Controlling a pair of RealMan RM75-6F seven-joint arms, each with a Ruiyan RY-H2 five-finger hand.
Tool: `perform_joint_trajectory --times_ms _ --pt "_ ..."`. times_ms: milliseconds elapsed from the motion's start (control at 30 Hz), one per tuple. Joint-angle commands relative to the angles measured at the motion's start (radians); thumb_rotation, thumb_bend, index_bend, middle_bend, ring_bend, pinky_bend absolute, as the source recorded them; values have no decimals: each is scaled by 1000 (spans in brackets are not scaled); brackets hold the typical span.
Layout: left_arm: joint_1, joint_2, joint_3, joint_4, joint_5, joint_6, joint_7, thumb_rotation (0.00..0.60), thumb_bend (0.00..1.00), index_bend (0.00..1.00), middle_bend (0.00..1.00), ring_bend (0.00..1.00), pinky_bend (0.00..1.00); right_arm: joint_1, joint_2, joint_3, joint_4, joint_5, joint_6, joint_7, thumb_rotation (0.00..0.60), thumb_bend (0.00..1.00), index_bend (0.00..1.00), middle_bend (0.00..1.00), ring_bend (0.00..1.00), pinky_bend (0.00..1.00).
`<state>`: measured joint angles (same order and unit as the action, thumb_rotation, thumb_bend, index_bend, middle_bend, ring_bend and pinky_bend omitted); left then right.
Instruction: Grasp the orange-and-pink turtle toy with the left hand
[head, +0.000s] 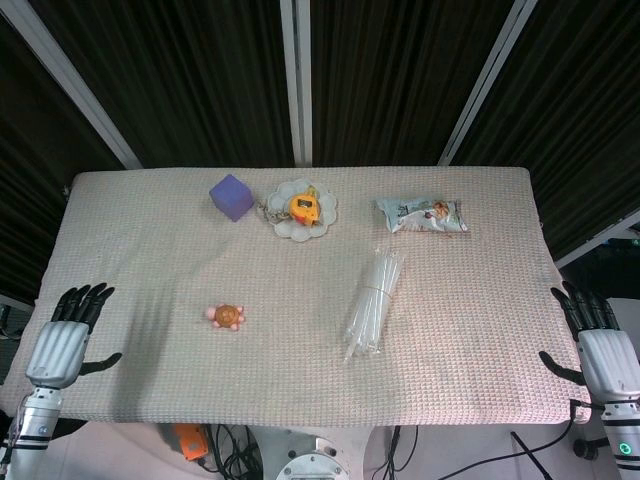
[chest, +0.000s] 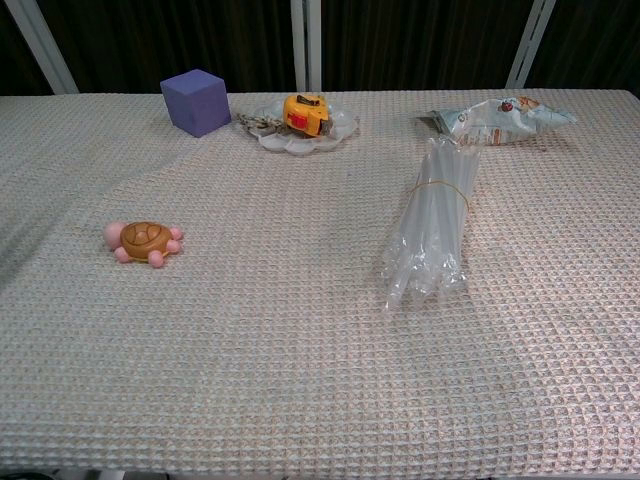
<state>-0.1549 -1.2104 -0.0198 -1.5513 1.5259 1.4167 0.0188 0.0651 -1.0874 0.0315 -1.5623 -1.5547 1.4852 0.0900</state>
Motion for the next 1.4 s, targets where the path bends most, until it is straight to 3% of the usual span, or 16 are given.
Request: perform_joint_trajectory --times_ms 33,533,967,1400 --pt "0 0 0 -1 1 1 2 600 98 96 52 0 0 0 0 0 2 -3 2 1 600 127 0 0 0 0" --pt "-64 -13 -13 -49 42 -50 -3 600 186 110 67 0 0 4 12 7 -17 -8 10 -7 600 127 0 0 0 0" --pt "-237 -213 -48 57 2 -278 2 600 214 121 132 0 0 4 10 4 -17 -3 4 -19 600 126 0 0 0 0" --pt "-301 -317 -58 146 -44 -336 62 600 263 189 219 0 2 5 7 7 9 12 -7 9 600 127 0 0 0 0"
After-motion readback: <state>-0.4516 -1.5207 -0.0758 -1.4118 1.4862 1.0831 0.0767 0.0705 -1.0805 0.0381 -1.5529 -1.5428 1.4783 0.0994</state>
